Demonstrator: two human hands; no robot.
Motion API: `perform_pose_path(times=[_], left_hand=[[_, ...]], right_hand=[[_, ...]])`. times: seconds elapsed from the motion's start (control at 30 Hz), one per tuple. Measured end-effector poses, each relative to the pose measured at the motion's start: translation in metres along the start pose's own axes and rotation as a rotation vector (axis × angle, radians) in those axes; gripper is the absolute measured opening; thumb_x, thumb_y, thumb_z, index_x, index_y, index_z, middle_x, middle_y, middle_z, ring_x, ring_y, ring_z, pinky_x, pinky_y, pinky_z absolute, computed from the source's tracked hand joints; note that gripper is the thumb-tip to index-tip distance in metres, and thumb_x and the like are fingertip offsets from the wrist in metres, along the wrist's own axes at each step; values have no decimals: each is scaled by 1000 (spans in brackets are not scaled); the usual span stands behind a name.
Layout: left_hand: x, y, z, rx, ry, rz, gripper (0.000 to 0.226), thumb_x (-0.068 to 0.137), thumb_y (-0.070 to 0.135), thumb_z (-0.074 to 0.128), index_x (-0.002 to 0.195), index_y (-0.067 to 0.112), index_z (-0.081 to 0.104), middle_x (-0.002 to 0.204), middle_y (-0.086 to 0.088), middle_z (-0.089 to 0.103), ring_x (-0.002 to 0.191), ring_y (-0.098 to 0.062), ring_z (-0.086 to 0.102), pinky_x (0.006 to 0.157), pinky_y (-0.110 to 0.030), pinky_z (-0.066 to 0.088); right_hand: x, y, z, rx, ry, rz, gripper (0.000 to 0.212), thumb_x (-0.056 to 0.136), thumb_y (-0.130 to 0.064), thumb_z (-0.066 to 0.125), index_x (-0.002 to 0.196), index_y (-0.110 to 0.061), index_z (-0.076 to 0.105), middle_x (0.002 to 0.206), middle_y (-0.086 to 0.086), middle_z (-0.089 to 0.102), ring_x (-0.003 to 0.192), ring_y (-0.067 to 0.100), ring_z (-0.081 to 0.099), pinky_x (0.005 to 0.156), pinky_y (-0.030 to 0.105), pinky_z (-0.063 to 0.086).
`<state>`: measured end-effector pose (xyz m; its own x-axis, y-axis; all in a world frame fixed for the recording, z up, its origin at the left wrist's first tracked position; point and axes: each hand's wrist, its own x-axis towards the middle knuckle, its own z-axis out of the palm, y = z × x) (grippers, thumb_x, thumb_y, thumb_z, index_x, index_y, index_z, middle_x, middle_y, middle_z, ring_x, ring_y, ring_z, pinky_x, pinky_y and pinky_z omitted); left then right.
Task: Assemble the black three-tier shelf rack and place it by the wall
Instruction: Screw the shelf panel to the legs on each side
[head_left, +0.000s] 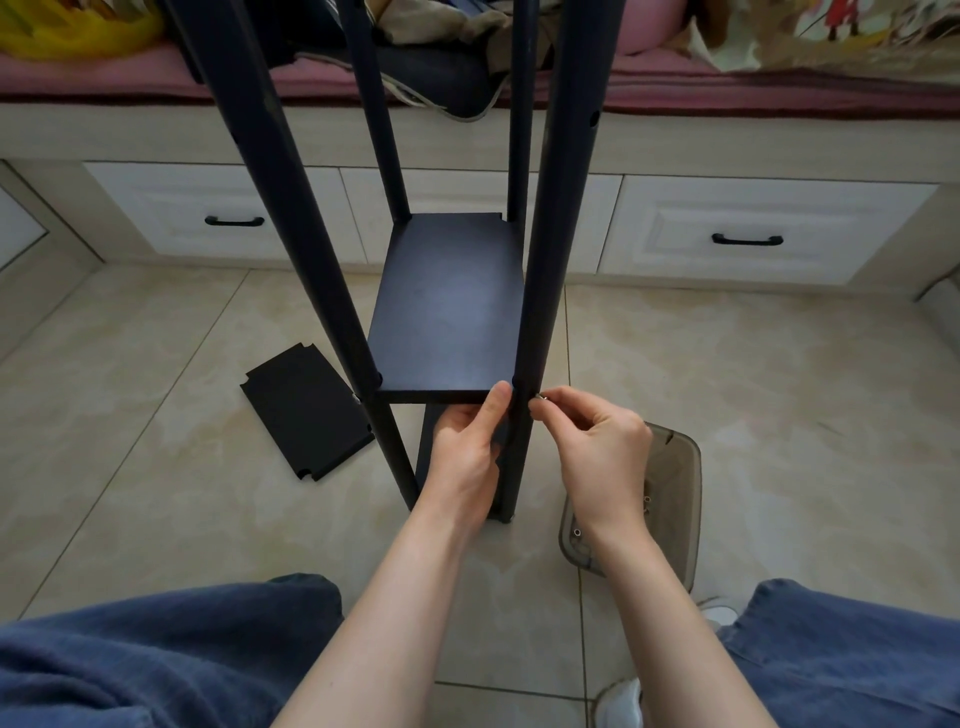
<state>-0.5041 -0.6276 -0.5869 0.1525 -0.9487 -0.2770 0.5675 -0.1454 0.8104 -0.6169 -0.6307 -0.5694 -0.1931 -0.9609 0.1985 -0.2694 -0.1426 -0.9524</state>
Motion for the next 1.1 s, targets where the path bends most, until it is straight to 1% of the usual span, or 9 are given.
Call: perform_pose_path(times=[0.1, 0.3, 0.4, 0.53, 0.67, 0.77, 0.9, 1.0, 1.1], left_hand=[[1, 3, -2, 40, -21, 40, 33, 82, 27, 73, 110, 10, 70, 105, -6, 77, 102, -19, 73, 76, -16, 54], [-1, 13, 3, 57, 9, 129, 43, 81, 27, 75, 116, 4, 69, 109, -12, 76, 108, -25, 72, 83, -23, 57], [-4, 18, 8, 22, -21, 147, 34, 84, 25, 71, 113, 6, 69, 106, -10, 76, 107, -26, 72, 86, -26, 58], [-7, 23, 13, -9, -17, 162, 34, 86, 23, 67, 115, 6, 68, 106, -9, 76, 108, -27, 71, 93, -32, 58], [-7, 26, 15, -36, -4, 186, 34, 88, 23, 65, 115, 1, 66, 99, -9, 74, 101, -25, 72, 89, -30, 58], [-6, 27, 17, -27, 16, 199, 35, 88, 26, 66, 114, 1, 66, 104, -14, 71, 107, -33, 68, 101, -45, 53], [-4, 26, 19, -63, 26, 190, 41, 84, 30, 69, 113, 1, 66, 107, -18, 70, 108, -38, 67, 109, -57, 46], [-4, 25, 18, -44, -4, 198, 34, 84, 33, 69, 107, 7, 71, 106, -15, 71, 106, -33, 68, 106, -53, 49], [-5, 26, 18, -27, -38, 211, 26, 84, 35, 68, 101, 16, 75, 104, -11, 74, 105, -28, 70, 91, -35, 56]], right_hand=[[-1, -7, -1, 88, 5, 25, 25, 83, -12, 79, 78, -35, 73, 77, -18, 74, 78, 3, 71, 74, 14, 53], [1, -25, -3, 187, 7, 47, 22, 84, -13, 78, 86, -34, 74, 83, -15, 75, 83, 3, 71, 76, 14, 54], [3, -31, -6, 173, -28, 22, 24, 85, -14, 77, 89, -37, 72, 84, -18, 75, 86, 2, 71, 77, 14, 54], [3, -37, -7, 174, -84, 0, 19, 87, -14, 76, 96, -30, 74, 89, -13, 76, 89, 3, 72, 79, 16, 55], [3, -42, -5, 152, -86, -30, 14, 88, -13, 74, 94, -26, 74, 86, -12, 75, 87, 4, 71, 78, 17, 55], [2, -46, -3, 56, -41, -110, 12, 89, -12, 73, 96, -22, 75, 84, -14, 73, 85, 0, 69, 75, 12, 52], [0, -48, -1, -90, 29, -230, 12, 90, -11, 72, 101, -15, 77, 90, -5, 74, 86, 5, 69, 80, 20, 55], [0, -48, -1, -139, 50, -282, 9, 91, -10, 72, 97, -13, 77, 86, -4, 74, 83, 10, 69, 77, 27, 56], [3, -48, -2, -39, 10, -172, 8, 90, -12, 72, 93, -16, 78, 81, -9, 74, 79, 6, 70, 73, 20, 55]])
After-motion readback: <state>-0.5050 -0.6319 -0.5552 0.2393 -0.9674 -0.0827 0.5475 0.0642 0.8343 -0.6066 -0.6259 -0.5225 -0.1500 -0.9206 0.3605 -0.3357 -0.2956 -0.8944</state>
